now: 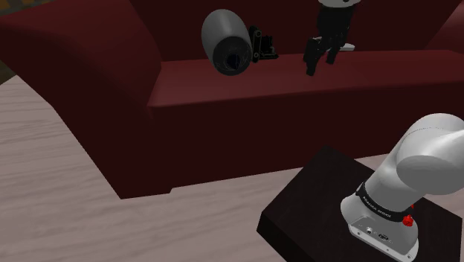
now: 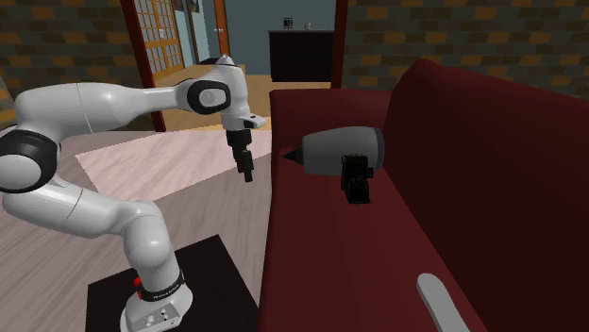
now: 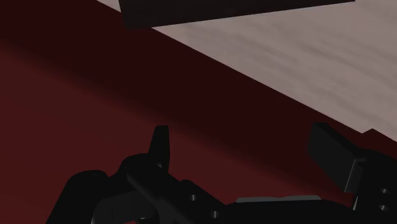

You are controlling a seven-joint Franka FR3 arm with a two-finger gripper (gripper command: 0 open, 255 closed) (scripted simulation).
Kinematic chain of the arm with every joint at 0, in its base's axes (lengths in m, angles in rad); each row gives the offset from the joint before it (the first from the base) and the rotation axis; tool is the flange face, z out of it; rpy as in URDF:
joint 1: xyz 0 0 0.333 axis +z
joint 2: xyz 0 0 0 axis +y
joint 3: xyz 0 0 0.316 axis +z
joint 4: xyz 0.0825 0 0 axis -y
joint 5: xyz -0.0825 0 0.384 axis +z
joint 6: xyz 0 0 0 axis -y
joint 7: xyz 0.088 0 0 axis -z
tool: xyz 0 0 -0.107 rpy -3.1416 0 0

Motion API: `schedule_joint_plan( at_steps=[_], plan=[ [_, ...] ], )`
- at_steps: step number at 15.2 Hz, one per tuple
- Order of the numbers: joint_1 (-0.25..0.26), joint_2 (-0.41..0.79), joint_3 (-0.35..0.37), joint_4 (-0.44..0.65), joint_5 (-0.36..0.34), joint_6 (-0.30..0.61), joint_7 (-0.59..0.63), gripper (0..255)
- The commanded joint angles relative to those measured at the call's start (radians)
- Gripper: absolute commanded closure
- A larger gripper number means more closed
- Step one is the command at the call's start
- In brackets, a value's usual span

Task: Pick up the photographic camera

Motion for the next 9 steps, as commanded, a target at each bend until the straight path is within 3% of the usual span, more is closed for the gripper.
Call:
schedule_joint_plan(
  at_steps=[1, 9],
  plan=[
    [0.000, 0.000, 0.000, 0.000, 0.000, 0.000, 0.000, 0],
    [-0.045, 0.285, -0.081, 0.215, -0.026, 0.091, -0.062, 0]
  ],
)
